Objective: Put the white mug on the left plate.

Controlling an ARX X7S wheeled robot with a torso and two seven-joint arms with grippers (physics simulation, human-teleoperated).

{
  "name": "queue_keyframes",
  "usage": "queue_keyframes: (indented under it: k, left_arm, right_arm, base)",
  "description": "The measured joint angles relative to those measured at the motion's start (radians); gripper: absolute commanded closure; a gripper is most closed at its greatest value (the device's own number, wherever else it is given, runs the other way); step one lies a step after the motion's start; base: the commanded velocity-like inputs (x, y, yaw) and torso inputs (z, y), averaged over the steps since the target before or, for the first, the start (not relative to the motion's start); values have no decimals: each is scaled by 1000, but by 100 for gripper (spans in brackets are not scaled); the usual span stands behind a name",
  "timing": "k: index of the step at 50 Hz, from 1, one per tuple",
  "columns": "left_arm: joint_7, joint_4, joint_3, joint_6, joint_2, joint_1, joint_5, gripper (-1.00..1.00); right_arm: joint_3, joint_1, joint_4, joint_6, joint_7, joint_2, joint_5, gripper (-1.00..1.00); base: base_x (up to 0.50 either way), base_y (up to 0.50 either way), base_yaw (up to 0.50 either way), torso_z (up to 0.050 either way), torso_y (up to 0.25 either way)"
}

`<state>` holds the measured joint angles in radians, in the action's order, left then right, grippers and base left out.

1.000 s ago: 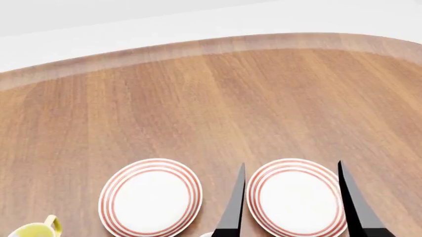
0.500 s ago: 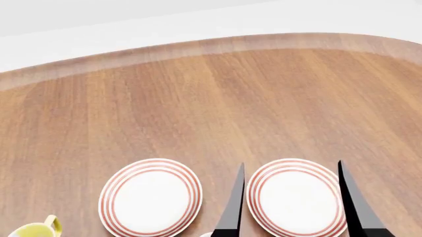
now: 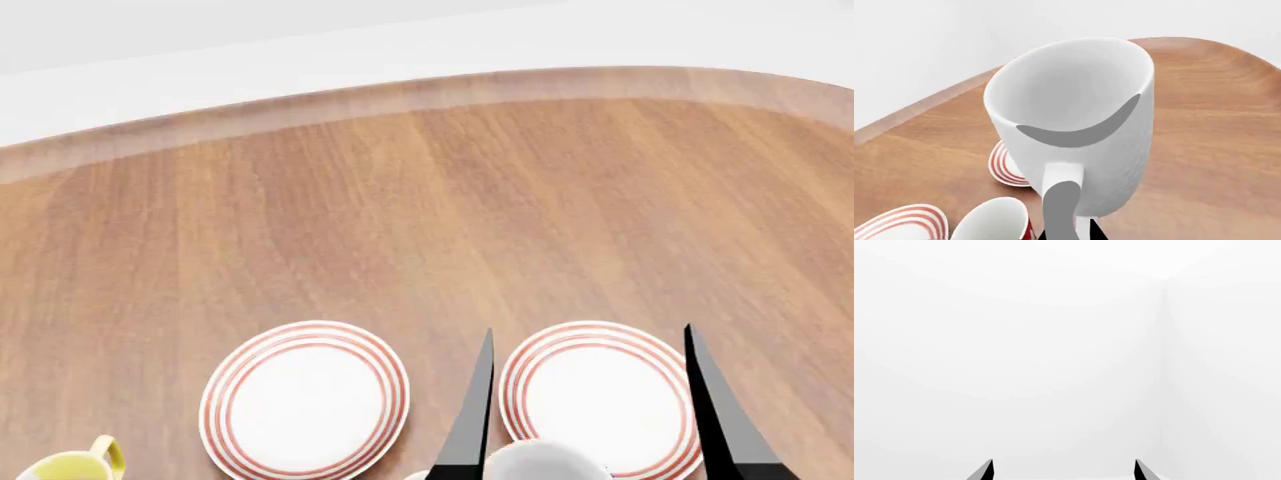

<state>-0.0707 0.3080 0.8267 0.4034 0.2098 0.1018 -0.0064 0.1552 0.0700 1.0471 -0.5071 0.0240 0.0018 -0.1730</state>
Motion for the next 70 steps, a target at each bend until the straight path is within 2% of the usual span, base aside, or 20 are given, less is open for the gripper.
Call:
queue_keyframes:
  k: [16, 41, 55, 70]
  left_arm:
    - [-3, 40, -102, 56, -2, 54, -67, 100]
    - [-23, -2, -279, 71, 3, 134, -169, 100]
    - [-44, -81, -348, 53, 5, 181, -191, 100]
    - [-55, -222, -405, 40, -4, 291, -199, 100]
  right_arm:
    - [2, 0, 0, 2, 1, 0, 1, -100]
    - [3, 0, 0, 2, 1, 0, 1, -100]
    - [2, 1, 0, 5, 1, 0, 2, -100]
    - [-1, 2, 0, 5, 2, 0, 6, -100]
  base:
    - [0, 0, 0, 0, 1]
    - [0, 0, 0, 0, 0]
    - [0, 0, 0, 0, 1]
    - [0, 0, 0, 0, 0]
